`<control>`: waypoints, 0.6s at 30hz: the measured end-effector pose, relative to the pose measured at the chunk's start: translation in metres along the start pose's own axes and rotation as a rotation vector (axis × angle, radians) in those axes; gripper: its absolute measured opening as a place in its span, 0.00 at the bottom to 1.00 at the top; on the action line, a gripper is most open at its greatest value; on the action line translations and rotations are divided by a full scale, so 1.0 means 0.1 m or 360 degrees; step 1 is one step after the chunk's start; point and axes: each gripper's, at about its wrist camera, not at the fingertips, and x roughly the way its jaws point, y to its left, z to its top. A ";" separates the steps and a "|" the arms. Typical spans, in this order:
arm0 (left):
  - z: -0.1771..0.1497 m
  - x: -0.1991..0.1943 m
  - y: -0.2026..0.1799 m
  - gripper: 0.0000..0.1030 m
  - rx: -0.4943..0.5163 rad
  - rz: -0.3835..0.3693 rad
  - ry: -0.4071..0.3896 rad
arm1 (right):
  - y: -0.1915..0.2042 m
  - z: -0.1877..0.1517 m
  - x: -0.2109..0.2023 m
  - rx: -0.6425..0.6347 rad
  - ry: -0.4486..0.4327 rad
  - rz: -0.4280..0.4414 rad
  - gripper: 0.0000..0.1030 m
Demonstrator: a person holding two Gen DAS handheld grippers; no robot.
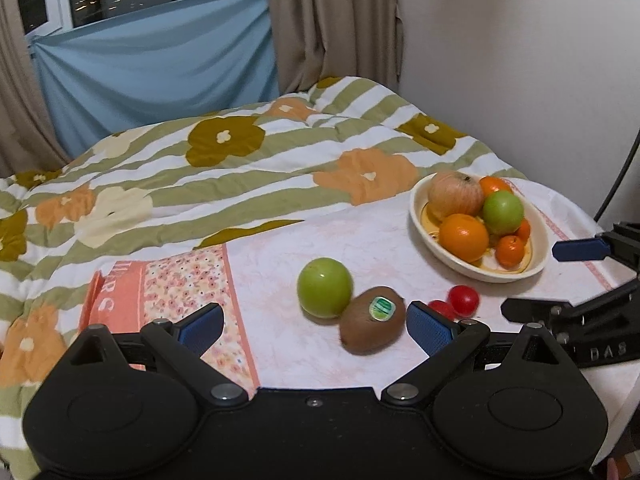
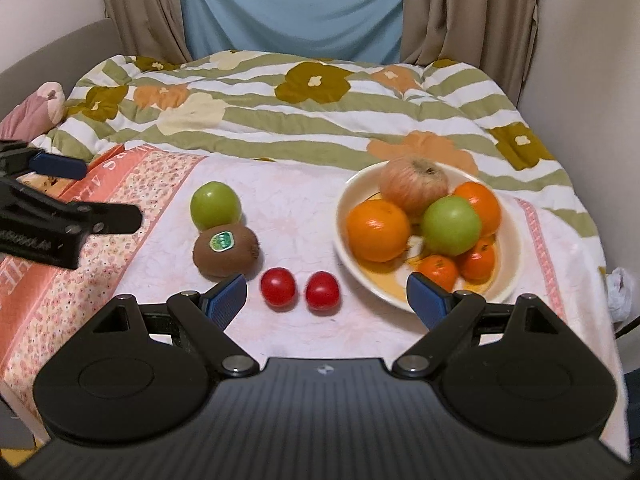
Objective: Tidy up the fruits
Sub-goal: 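Grasp the second green apple with the left tool while the right tool grasps the kiwi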
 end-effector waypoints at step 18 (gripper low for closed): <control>0.25 1.07 0.28 0.85 0.0027 -0.0321 0.0171 | 0.60 0.05 0.70 -0.0035 0.0021 0.0045 0.99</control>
